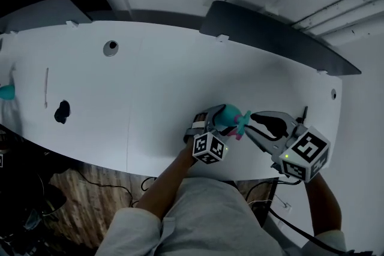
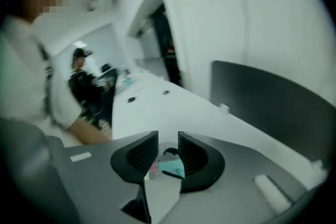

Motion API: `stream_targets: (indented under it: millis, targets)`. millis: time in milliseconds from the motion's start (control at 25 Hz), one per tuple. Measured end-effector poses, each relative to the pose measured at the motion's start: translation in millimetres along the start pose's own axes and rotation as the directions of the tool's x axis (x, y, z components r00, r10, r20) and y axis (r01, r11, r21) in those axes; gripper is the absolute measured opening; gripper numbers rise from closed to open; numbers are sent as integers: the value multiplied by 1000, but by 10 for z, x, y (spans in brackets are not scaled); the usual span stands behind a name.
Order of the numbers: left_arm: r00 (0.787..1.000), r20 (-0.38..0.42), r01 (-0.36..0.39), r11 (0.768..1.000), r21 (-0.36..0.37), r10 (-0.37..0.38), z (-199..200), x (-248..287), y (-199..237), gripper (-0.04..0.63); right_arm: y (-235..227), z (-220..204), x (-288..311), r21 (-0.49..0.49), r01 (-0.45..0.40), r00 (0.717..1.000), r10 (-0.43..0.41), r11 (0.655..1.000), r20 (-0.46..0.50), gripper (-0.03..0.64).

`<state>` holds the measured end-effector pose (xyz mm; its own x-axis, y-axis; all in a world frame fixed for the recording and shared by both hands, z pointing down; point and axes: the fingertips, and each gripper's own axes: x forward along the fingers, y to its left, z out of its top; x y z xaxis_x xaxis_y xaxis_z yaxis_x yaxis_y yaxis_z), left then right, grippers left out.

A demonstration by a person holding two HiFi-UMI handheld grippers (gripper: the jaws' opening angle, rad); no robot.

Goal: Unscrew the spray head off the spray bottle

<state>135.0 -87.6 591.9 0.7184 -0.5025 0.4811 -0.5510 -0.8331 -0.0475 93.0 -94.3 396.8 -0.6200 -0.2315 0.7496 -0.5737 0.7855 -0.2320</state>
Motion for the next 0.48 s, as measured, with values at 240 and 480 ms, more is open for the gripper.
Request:
stream_targets:
  millis: [240,480]
  targets:
    - [1000,-6,-13,1000,-8,13,0,5,-9,360,-263,-148,9,450,184,979,-203,874,-7,125]
    - [1000,-9,-22,1000,-7,22,0,-2,-16,360,-362,-534,114,724,124,976,-214,678,33,242]
